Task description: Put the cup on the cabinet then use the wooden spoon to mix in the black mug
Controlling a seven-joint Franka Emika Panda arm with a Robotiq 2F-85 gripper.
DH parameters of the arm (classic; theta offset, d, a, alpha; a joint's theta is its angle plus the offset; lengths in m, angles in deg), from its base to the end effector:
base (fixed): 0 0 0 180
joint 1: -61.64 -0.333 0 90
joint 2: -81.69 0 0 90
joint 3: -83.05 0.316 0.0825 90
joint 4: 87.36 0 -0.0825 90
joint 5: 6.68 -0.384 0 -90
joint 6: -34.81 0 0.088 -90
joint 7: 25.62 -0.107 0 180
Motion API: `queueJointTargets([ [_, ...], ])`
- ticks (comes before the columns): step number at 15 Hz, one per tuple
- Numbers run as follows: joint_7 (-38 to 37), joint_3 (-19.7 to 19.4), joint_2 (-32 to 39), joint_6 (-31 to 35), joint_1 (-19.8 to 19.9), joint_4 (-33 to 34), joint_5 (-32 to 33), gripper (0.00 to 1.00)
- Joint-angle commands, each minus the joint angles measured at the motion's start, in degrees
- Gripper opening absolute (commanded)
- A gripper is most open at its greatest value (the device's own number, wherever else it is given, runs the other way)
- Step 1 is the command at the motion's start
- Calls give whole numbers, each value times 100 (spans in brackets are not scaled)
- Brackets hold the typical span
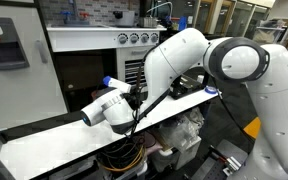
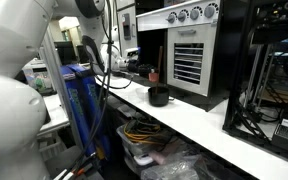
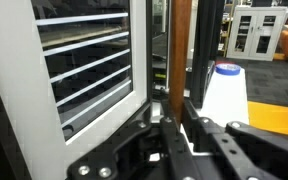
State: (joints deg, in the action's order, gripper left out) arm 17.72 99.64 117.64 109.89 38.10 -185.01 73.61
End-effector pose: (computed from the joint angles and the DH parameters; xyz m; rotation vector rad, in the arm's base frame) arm 0.5605 0.2788 0.2724 1.0232 1.4354 -0.9077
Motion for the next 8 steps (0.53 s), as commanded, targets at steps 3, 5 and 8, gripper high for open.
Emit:
queueJointTargets([
  [3, -49, -132, -142, -193, 19, -353, 213, 4],
  [5, -59, -176, -134, -291, 1, -417, 329, 4],
  [8, -113, -225, -121, -470, 2, -519, 512, 4],
])
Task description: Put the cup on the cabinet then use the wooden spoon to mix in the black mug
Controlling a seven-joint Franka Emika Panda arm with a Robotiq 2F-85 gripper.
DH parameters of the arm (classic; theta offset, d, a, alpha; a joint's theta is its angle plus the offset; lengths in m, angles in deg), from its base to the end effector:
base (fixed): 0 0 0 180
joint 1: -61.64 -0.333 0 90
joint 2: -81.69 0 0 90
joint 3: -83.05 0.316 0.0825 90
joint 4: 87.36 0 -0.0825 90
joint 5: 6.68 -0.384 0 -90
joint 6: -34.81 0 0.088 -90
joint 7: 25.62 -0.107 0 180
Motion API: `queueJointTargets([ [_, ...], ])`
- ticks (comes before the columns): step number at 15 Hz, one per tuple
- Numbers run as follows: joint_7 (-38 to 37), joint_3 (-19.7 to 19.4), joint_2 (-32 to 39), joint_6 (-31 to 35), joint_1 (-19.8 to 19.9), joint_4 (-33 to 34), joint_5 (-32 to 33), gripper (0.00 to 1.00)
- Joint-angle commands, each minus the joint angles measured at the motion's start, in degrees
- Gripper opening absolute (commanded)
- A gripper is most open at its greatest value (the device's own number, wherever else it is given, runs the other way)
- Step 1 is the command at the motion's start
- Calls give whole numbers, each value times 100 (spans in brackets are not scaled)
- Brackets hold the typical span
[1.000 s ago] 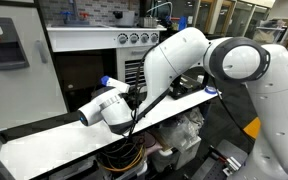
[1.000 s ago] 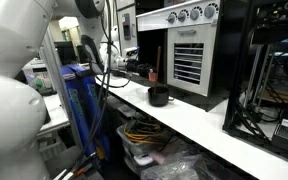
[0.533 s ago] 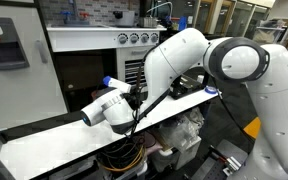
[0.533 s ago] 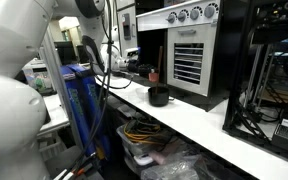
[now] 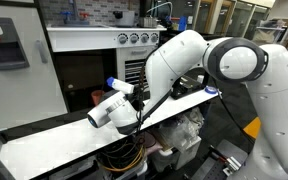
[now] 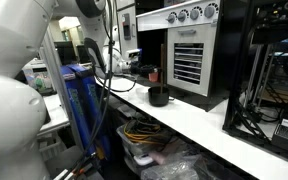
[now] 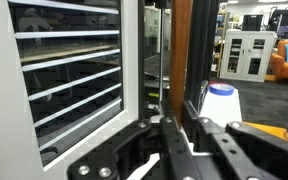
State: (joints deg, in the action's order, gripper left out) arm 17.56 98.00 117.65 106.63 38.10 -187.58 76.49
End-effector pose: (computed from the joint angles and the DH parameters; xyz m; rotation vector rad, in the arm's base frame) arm 0.5585 0.2550 0.2645 0.9634 1.3548 -0.9817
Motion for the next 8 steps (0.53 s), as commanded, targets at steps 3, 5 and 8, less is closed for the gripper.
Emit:
queueJointTargets([
  [3, -211, -83, -26, -247, 32, -213, 300, 4],
  [5, -283, -74, 56, -260, 30, -157, 303, 4],
  [8, -338, -59, 126, -247, 15, -114, 296, 4],
])
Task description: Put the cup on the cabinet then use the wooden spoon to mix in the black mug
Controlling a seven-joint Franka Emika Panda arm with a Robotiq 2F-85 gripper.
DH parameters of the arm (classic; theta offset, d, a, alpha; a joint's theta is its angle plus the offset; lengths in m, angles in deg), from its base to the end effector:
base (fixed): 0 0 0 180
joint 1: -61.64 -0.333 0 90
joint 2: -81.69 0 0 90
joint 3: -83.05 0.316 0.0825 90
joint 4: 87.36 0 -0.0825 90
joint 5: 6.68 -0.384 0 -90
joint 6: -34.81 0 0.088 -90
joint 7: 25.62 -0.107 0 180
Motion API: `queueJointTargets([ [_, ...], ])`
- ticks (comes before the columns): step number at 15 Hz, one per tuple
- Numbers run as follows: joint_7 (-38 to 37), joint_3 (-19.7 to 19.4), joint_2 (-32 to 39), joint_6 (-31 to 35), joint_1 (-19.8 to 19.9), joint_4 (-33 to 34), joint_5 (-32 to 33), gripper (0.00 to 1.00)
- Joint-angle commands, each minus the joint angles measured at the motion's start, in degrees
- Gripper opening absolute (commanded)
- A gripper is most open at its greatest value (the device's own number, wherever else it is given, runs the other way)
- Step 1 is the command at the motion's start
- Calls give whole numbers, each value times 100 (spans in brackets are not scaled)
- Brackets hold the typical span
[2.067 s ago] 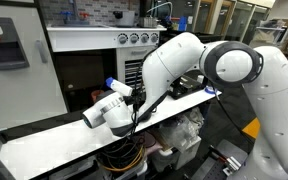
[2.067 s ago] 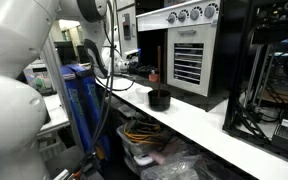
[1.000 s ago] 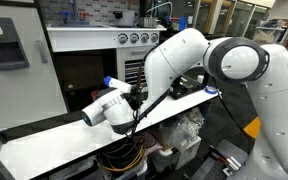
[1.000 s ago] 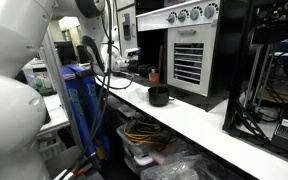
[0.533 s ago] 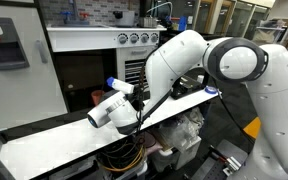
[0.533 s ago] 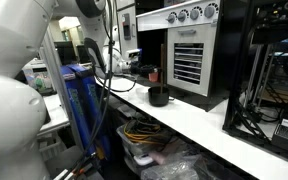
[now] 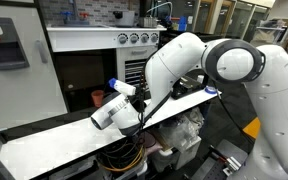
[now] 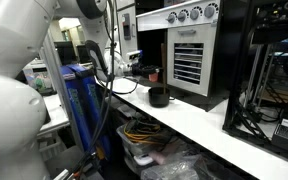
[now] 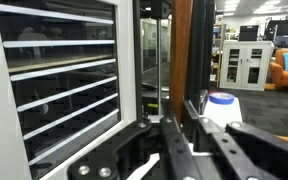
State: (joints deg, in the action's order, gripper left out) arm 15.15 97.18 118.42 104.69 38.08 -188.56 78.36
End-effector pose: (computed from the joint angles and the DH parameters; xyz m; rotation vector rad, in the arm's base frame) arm 0.5581 0.2435 0.2559 0.9463 1.2874 -0.9910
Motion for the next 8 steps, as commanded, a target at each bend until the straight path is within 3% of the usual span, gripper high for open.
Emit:
queueJointTargets([
  [1, -112, 26, 59, -52, 11, -7, 112, 4],
  [8, -281, 105, 207, 23, -18, 174, 44, 4],
])
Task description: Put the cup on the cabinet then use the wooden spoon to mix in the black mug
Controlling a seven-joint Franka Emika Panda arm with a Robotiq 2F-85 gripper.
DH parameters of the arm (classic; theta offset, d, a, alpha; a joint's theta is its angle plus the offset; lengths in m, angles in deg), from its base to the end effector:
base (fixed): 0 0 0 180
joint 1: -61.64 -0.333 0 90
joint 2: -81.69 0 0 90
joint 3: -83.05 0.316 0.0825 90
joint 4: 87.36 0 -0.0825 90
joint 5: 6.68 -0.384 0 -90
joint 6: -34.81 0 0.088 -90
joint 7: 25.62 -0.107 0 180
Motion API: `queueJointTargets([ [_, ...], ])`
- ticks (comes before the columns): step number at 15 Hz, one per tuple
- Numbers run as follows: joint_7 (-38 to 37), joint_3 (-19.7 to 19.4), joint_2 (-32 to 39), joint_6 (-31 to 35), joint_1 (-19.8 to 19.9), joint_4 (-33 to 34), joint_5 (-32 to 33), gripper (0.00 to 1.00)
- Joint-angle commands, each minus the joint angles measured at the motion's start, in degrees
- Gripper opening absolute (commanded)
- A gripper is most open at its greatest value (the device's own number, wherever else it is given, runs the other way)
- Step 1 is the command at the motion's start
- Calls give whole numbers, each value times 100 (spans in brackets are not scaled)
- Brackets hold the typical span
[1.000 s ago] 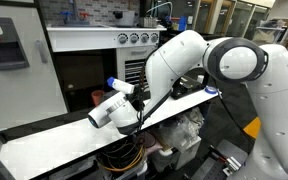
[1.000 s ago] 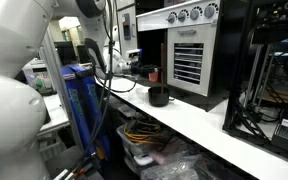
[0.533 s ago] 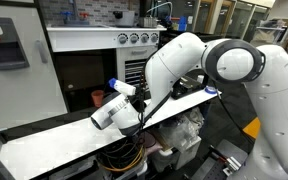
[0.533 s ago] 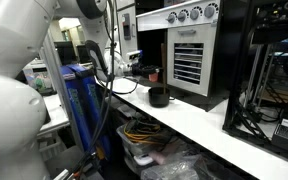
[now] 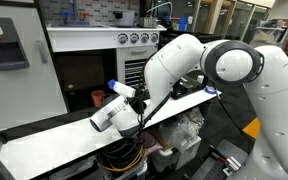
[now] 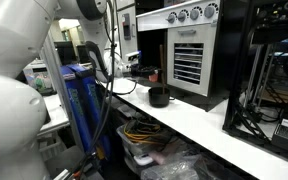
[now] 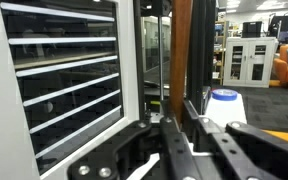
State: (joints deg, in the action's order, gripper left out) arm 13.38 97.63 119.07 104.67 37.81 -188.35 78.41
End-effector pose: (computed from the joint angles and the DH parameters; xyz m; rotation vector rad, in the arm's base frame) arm 0.5554 0.2500 0.2504 0.9533 1.2813 -0.9633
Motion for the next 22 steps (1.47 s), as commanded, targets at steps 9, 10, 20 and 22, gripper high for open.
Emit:
queueJointTargets([
  [9, -108, 318, 58, 427, 41, 325, -112, 4],
  [10, -109, 336, 50, 474, 36, 351, -120, 4],
  [20, -33, 285, -20, 560, 21, 309, -122, 4],
  [22, -10, 224, -24, 450, 11, 247, -81, 4],
])
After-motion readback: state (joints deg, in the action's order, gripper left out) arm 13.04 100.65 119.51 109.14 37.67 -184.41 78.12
